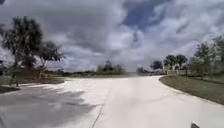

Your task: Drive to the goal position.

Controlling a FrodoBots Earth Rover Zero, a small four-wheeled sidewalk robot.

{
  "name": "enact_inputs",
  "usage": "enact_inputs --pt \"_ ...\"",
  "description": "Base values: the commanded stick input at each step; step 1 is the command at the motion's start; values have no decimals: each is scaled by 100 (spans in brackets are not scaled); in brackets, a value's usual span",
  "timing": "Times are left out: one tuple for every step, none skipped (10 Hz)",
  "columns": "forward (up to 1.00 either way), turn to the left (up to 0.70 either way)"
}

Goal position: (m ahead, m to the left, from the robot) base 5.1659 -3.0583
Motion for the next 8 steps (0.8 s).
enact_inputs --pt "69 1" --pt "69 1" --pt "69 1" --pt "69 1" --pt "69 1" --pt "69 1" --pt "69 1" --pt "69 1"
